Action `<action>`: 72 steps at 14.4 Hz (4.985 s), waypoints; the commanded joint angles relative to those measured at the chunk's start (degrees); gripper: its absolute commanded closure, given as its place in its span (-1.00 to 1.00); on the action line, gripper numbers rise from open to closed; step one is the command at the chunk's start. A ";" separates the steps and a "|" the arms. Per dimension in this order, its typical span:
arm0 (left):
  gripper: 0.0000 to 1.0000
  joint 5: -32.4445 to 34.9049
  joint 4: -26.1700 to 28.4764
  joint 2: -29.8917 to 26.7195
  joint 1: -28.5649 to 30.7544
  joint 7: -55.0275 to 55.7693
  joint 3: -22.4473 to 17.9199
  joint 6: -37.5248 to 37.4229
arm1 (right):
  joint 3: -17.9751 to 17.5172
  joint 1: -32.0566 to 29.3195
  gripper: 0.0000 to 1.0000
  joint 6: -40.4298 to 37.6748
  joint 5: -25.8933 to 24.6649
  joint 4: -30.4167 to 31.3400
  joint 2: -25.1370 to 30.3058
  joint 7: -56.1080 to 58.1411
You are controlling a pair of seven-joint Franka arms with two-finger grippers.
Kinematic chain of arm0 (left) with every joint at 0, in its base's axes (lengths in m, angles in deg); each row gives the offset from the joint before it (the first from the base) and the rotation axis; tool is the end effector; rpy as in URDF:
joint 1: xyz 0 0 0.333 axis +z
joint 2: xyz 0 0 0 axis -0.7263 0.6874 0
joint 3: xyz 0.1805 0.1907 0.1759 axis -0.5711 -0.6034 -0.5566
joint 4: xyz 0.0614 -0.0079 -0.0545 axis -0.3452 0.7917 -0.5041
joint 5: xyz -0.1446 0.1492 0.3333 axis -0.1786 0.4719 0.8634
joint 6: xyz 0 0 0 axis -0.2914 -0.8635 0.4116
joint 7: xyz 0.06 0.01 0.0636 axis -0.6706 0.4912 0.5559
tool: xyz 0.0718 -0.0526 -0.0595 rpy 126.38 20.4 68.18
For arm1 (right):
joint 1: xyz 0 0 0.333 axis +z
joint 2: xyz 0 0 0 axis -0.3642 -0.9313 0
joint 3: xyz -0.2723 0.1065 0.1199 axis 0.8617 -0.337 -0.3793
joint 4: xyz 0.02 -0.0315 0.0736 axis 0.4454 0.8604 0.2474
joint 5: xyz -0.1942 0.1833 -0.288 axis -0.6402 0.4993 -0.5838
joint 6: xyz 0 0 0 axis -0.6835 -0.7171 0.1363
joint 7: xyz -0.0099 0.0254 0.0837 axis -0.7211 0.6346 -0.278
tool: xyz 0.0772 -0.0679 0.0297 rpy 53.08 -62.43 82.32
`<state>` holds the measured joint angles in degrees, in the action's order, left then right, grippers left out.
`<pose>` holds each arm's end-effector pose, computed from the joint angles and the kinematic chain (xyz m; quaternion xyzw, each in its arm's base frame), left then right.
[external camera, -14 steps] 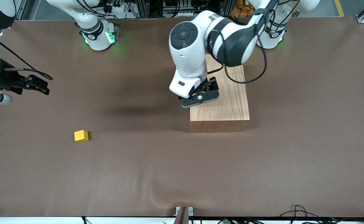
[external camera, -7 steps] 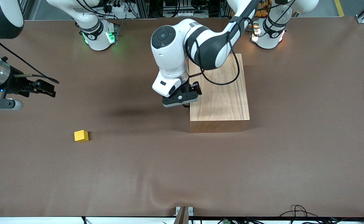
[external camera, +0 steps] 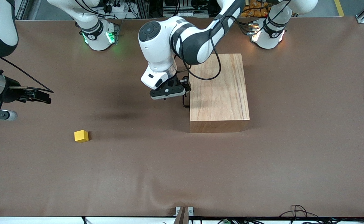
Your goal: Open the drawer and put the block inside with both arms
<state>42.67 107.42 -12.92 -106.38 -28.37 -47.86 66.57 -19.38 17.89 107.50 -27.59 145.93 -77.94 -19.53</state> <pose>0.4617 -0.5952 0.4031 -0.9939 -0.0328 -0.0774 0.0713 0.5993 0.0006 0.5524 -0.9965 0.0403 0.0729 0.0009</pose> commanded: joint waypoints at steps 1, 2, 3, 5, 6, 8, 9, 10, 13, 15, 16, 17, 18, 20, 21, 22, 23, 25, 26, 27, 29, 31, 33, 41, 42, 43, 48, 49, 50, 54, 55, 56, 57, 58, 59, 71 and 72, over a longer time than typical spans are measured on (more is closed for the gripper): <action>-1.00 1.25 -1.84 2.26 -1.81 0.83 -1.27 0.24 | -0.70 -2.42 -1.00 -0.32 0.18 -0.31 0.04 -0.07; -1.00 1.25 -1.84 3.13 -2.60 0.83 -1.27 -0.20 | -0.70 -2.68 -1.00 -0.24 0.18 -0.31 -0.05 -0.07; -1.00 1.34 -1.75 3.40 -3.21 0.74 -1.36 -0.29 | -0.70 -2.86 -1.00 -0.41 0.18 -0.31 -0.05 -0.07; -1.00 1.34 -1.58 4.02 -3.48 -0.39 -1.10 -0.29 | -0.70 -3.83 -1.00 -0.59 0.27 -0.05 -0.14 -0.07; -1.00 1.34 -1.31 4.11 -3.83 -0.66 -0.92 -0.38 | -0.70 -4.09 -1.00 0.02 0.18 0.47 -0.22 -0.07; -1.00 1.69 -1.05 4.63 -4.18 -2.93 -0.83 -4.66 | -0.70 -4.53 -1.00 1.51 0.27 0.57 -1.97 0.19; -1.00 1.87 -1.05 4.81 -4.19 -4.95 -0.83 -6.69 | -0.70 -4.53 -1.00 1.96 0.27 0.57 -2.50 0.28; -1.00 1.78 -1.05 4.90 -4.10 -5.14 -0.74 -7.14 | -0.70 -4.53 -1.00 1.96 0.27 0.57 -2.42 0.28; -1.00 1.52 -1.14 5.16 -4.10 -5.15 -0.74 -7.06 | -0.70 -5.93 -1.00 1.96 0.36 0.65 -2.51 0.63; -1.00 1.43 -1.05 5.69 -4.10 -5.14 -0.74 -7.06 | -0.79 -7.43 -1.00 2.66 0.88 0.92 -2.68 0.98; -1.00 1.34 -1.05 5.78 -4.10 -5.14 -0.66 -7.06 | -0.79 -7.69 -1.00 3.45 0.97 1.61 -2.77 1.77; -1.00 1.34 -1.05 6.04 -4.10 -5.23 -0.65 -6.97 | -0.79 -7.61 -1.00 5.20 0.97 3.36 -2.69 2.38; -1.00 1.34 -1.05 6.48 -4.10 -5.23 -0.65 -6.97 | -0.79 -7.78 -1.00 7.21 0.97 5.03 -2.60 2.48; -1.00 1.16 -1.14 7.01 -4.10 -5.14 -0.57 -6.44 | -0.79 -8.31 -1.00 7.68 0.97 5.31 -2.51 2.56; -1.00 1.08 -1.14 7.18 -4.10 -5.14 -0.57 -6.27 | -0.79 -8.31 -1.00 7.59 0.97 5.40 -2.42 2.57; -1.00 0.73 -1.05 7.62 -4.10 -5.06 -0.57 -6.09 | -0.79 -8.14 -1.00 7.59 0.97 5.49 -2.51 2.57; -1.00 0.64 -1.14 8.06 -4.10 -5.06 -0.57 -5.66 | -0.88 -7.70 -1.00 7.67 0.97 5.57 -2.51 2.57; -1.00 0.11 -1.14 8.50 -4.10 -5.06 -0.48 -4.69 | -1.05 -6.56 -1.00 8.20 0.97 6.01 -2.51 2.57; -1.00 -0.24 -1.14 8.68 -4.10 -5.06 -0.57 -3.99 | -1.05 -6.55 -1.00 8.64 0.97 6.19 -2.51 2.48; -1.00 -0.76 -1.14 8.77 -4.10 -5.06 -0.57 -2.85 | -1.05 -6.55 -1.00 9.08 1.06 6.54 -2.42 2.48; -1.00 -1.12 -1.22 9.82 -4.10 -5.23 -0.48 0.57 | -1.14 -6.47 -1.00 10.13 1.06 7.68 -2.07 2.56; -1.00 -1.12 -1.40 10.26 -4.10 -5.23 -0.13 3.39 | -1.14 -6.55 -1.00 11.36 1.06 8.04 -2.07 2.57; -1.00 -1.12 -1.49 10.26 -4.10 -5.23 1.10 4.80 | -1.14 -6.47 -1.00 12.07 1.06 8.12 -2.07 2.74; -1.00 -5.16 -1.75 10.53 -4.10 -5.06 2.95 16.56 | -0.97 -6.91 -1.00 21.21 1.15 16.74 -0.22 7.93; -1.00 -5.60 -1.66 10.61 -4.10 -5.06 3.04 19.11 | -0.97 -7.08 -1.00 21.56 1.15 17.43 -0.40 7.93; -1.00 -6.39 -1.66 10.70 -4.10 -5.06 3.21 21.40 | -0.97 -7.08 -1.00 23.04 1.15 18.40 -0.49 7.93; -1.00 -7.89 -1.75 10.62 -4.10 -5.06 3.83 27.30 | -0.88 -7.70 -1.00 27.45 1.06 22.10 -1.28 7.93; -1.00 -7.89 -1.66 9.92 -4.10 -4.88 4.00 27.13 | -0.88 -7.61 -1.00 27.88 1.06 23.06 -1.37 7.93; -1.00 -8.06 -1.66 8.87 -4.10 -4.71 4.35 26.09 | -0.88 -7.52 -1.00 29.37 1.06 24.20 -1.72 7.93; -1.00 -7.54 -1.31 0.36 -3.57 -5.23 2.26 14.42 | -0.97 -6.30 -1.00 38.33 0.71 26.14 -5.49 10.72; -1.00 -7.36 -1.05 -3.41 -3.31 -5.41 1.38 11.34 | -0.97 -6.20 -1.00 40.09 0.36 26.23 -6.46 14.74; -1.00 -7.19 -0.53 -6.75 -2.87 -5.32 0.06 7.31 | -0.97 -6.55 -1.00 41.76 0.36 26.23 -7.68 20.44; -1.00 -6.32 -0.09 -10.09 -1.82 -6.02 -1.17 2.05 | -0.97 -6.90 -1.00 43.69 0.71 26.14 -9.00 25.89; -1.00 -5.78 -0.08 -12.91 -0.25 -6.81 -1.53 -2.70 | -0.97 -7.08 -1.00 45.88 1.06 26.14 -10.41 29.08; -1.00 -5.69 0.01 -15.72 1.94 -7.34 -1.53 -7.45 | -0.97 -6.73 -1.00 47.39 1.06 26.14 -11.81 29.63; -1.00 -6.66 3.61 -27.97 37.71 -19.18 -1.01 -20.24 | -1.05 -2.25 -1.00 60.66 5.72 26.67 -20.52 22.87; -1.00 -6.66 3.61 -28.06 40.61 -23.56 -1.01 -20.24 | -0.97 -2.33 -1.00 60.93 5.63 26.93 -20.61 23.30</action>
<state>36.27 109.50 -39.77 -69.91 -47.42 -49.76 46.84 -20.43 15.72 166.01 -22.75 172.27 -98.04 3.16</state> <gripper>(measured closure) 0.000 0.000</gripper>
